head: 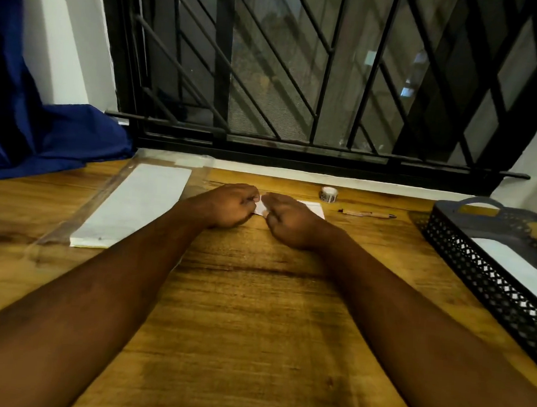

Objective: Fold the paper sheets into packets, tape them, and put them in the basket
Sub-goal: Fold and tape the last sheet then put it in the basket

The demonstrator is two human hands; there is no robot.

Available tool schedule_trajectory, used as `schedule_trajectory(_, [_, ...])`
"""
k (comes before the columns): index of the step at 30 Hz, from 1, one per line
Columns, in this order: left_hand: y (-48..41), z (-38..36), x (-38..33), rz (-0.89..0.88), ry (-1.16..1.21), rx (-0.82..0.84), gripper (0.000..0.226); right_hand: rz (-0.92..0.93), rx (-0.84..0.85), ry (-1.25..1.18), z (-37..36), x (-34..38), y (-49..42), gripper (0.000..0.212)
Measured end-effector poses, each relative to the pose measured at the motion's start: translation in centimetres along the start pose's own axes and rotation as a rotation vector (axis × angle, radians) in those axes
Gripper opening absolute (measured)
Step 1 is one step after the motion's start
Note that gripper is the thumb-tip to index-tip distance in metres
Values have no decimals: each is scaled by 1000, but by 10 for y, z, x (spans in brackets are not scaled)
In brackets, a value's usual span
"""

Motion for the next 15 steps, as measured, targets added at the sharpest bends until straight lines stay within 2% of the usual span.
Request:
schedule_trajectory(3, [0, -8, 3, 5, -52, 16, 45, -18, -12, -28, -6, 2, -5, 61])
schedule_trajectory(6, [-2, -22, 5, 26, -225, 75, 56, -30, 17, 57, -11, 4, -6, 62])
schedule_trajectory(12, [-7, -36, 9, 104, -307, 136, 61, -59, 66, 124, -12, -2, -6, 61])
schedule_trajectory(15, [-7, -38, 10, 140, -321, 136, 63, -147, 31, 105, -8, -20, -7, 62])
Point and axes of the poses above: each hand's wrist, its own y-axis away from the middle knuckle, its own z-axis out of the back of the hand, x = y × z, the point moved 9 cm from there along -y, towards the middle knuckle, and after that the axes turned 11 degrees about -y, right-handed, at the moved point
